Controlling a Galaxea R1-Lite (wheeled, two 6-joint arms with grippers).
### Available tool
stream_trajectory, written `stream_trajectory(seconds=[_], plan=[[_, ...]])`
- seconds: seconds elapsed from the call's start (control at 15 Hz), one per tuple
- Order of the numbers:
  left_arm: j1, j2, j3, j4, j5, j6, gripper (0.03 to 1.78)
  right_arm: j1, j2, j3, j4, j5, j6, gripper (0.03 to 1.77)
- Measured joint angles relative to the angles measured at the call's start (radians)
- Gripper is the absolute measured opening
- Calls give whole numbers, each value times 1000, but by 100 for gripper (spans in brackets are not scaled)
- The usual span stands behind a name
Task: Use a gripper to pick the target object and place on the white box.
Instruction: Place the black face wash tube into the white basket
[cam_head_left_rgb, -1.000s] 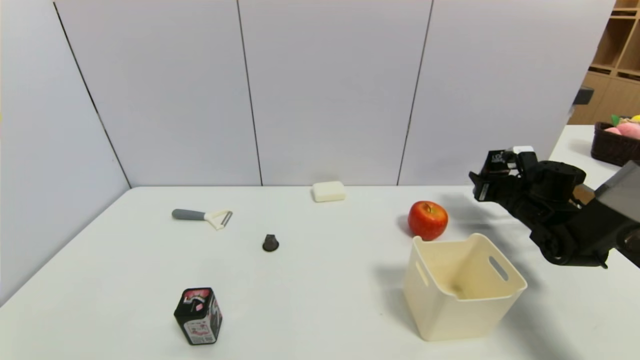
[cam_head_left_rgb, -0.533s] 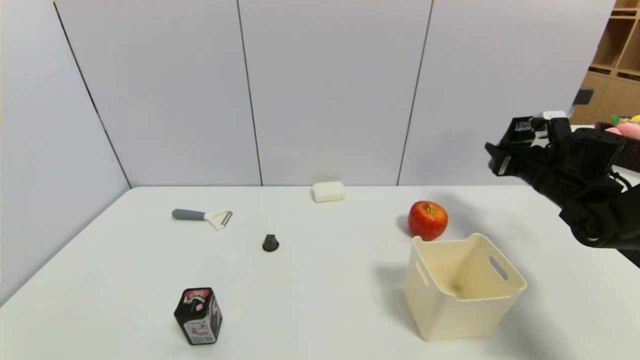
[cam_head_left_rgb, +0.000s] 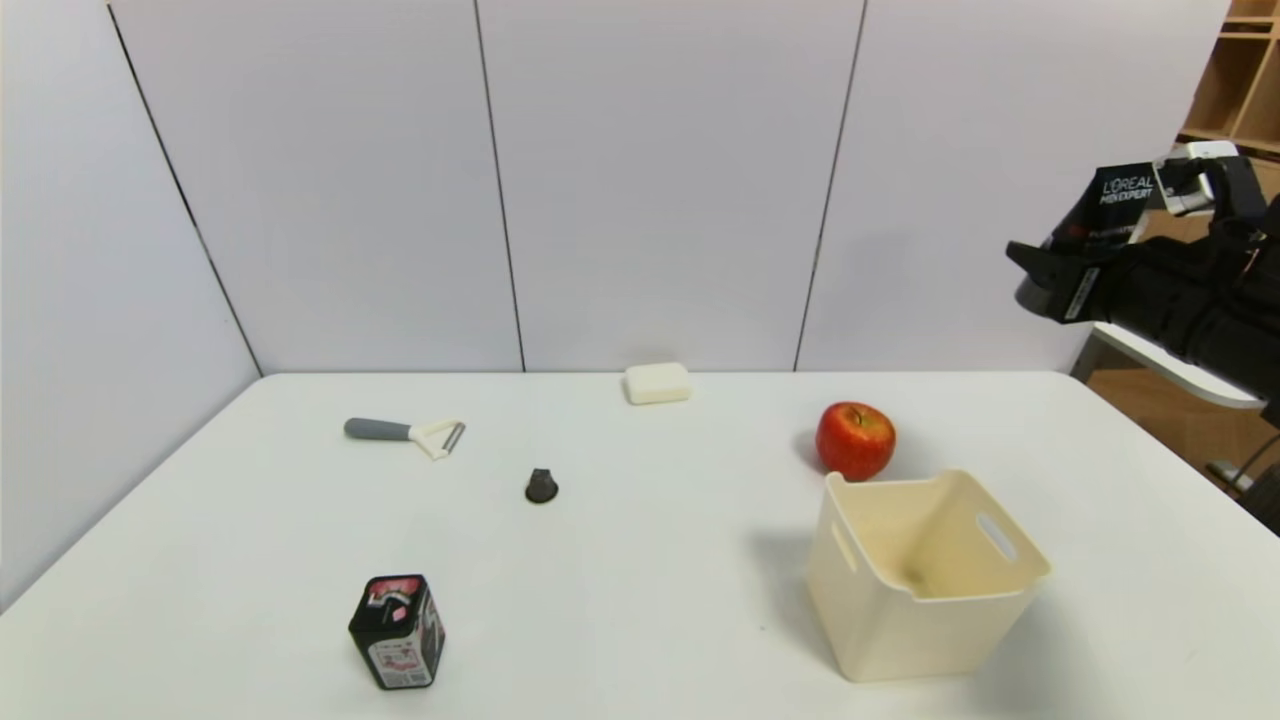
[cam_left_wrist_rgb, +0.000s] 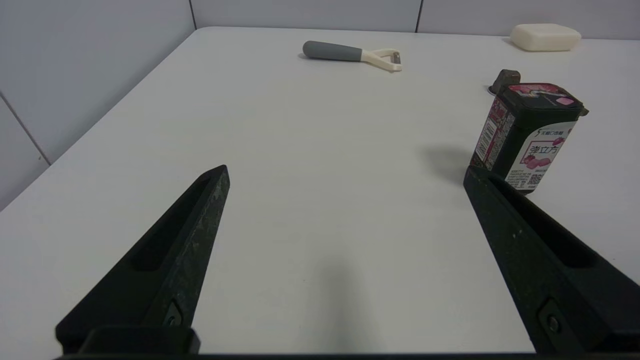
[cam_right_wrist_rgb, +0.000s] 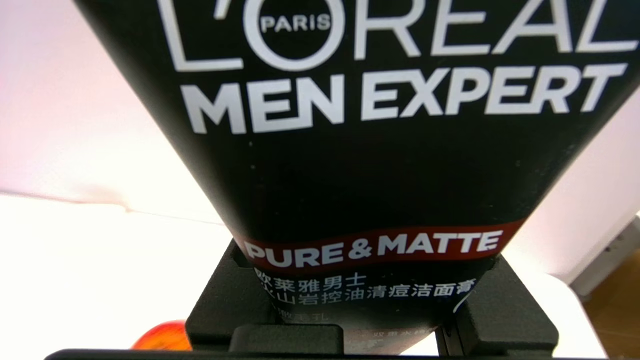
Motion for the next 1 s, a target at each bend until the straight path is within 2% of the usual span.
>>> stream_trajectory(seconds=[0.27, 0.6, 1.0], plan=[[0, 0, 0, 0, 0, 0, 169, 114, -132, 144, 11, 4, -1, 76], [0, 0, 0, 0, 0, 0, 169, 244, -230, 241, 7, 7, -4, 76], [0, 0, 0, 0, 0, 0, 169, 342, -294, 330, 10, 6, -4, 76]])
